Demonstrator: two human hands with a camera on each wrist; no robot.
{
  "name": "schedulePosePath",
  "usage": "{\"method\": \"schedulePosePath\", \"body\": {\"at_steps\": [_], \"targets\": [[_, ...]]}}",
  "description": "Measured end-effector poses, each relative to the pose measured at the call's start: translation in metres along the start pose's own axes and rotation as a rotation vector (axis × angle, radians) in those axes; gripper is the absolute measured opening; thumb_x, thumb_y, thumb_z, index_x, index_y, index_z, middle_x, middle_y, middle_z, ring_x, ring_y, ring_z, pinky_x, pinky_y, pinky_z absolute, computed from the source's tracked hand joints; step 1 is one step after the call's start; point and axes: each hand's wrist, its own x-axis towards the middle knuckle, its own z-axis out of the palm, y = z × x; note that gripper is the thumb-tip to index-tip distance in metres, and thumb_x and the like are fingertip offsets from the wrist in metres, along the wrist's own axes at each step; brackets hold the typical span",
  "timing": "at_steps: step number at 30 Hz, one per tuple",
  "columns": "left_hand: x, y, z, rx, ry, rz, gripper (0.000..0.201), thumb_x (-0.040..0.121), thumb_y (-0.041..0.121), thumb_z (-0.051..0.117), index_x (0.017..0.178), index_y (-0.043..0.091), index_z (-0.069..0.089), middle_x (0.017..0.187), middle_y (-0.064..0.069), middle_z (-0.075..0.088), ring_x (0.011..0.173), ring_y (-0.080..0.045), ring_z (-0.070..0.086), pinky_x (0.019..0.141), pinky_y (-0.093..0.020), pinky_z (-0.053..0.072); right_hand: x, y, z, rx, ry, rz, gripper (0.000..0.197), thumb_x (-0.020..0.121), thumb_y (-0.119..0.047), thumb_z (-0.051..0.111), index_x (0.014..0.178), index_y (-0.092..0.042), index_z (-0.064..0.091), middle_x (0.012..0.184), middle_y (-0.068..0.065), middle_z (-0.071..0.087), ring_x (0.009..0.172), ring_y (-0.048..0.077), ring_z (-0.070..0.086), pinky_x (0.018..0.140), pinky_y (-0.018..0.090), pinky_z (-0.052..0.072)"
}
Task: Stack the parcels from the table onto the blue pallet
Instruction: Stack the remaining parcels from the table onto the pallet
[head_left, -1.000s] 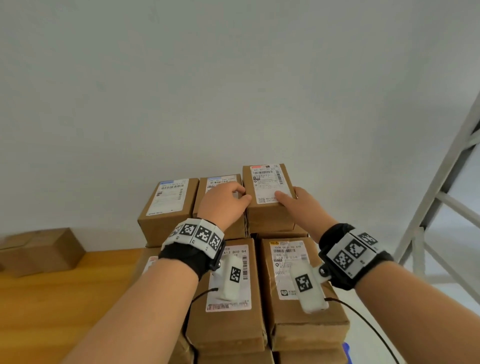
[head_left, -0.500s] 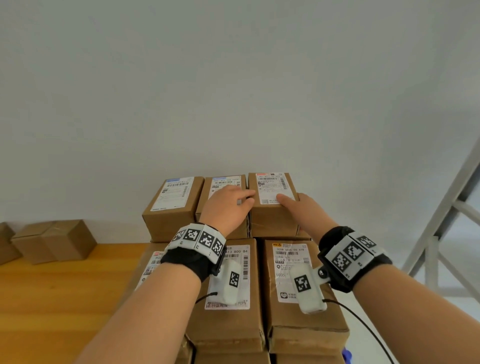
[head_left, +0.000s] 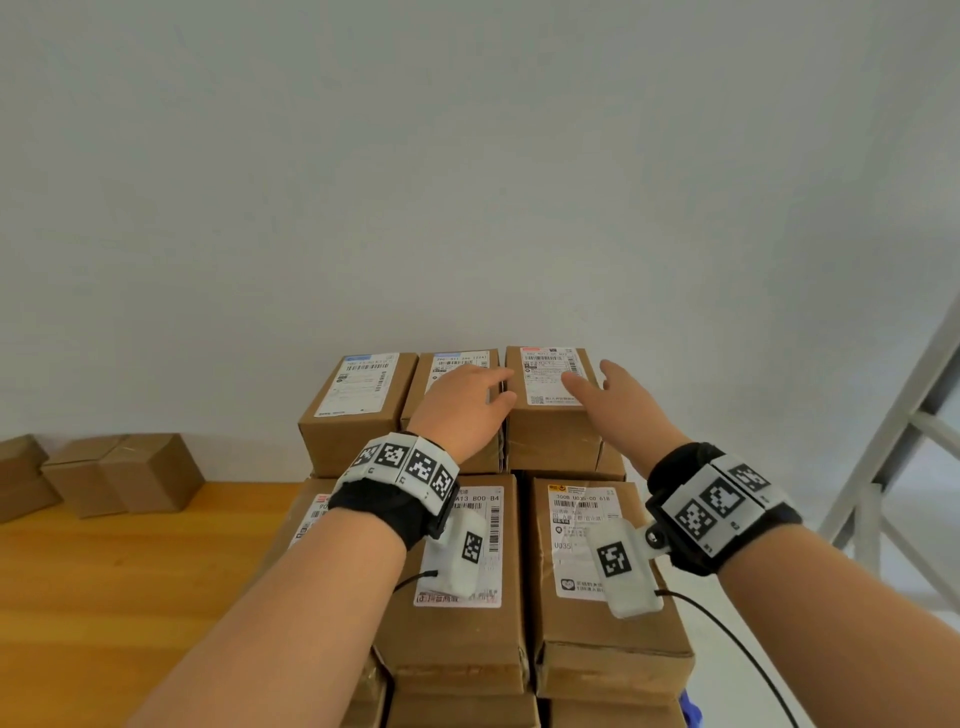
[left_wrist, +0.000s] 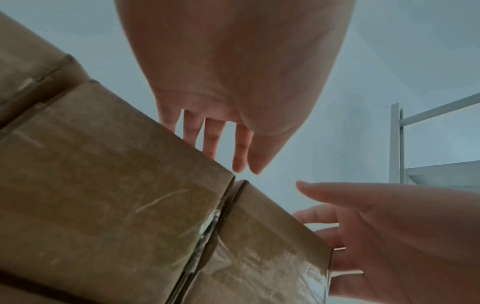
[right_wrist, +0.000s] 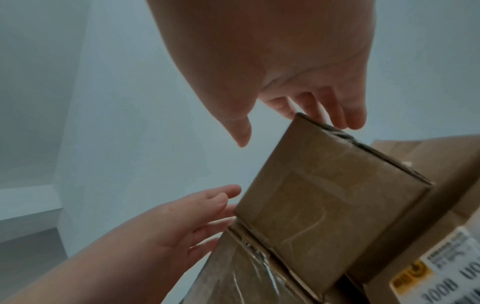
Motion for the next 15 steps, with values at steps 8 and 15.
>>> {"method": "schedulePosePath", "body": {"at_steps": [8, 15], "targets": [[-0.023, -0.003, -0.028, -0.084, 0.175, -0.024, 0.042, 0.101, 0.031, 0.044, 0.142, 0.024, 0.046, 0.144, 0.000, 0.047, 0.131, -0.017, 0.044, 0.108, -0.032, 0.033, -0.031, -0.040, -0.001, 0.043, 0.070, -0.203, 0.061, 0.101, -0.048, 0.041, 0.154, -0.020, 0.027, 0.158, 0.002, 0.032, 0.143, 0.020, 0.033, 0.110, 0.032, 0.029], [-0.060, -0.051, -0.074, -0.099, 0.319, -0.069, 0.038, 0.102, 0.022, 0.041, 0.138, 0.019, 0.051, 0.142, -0.002, 0.049, 0.130, -0.018, 0.045, 0.110, -0.033, 0.034, -0.066, -0.095, 0.045, 0.119, 0.007, -0.315, 0.059, 0.101, -0.049, 0.041, 0.153, -0.024, 0.030, 0.155, -0.003, 0.036, 0.142, 0.015, 0.034, 0.108, 0.031, 0.028]]}}
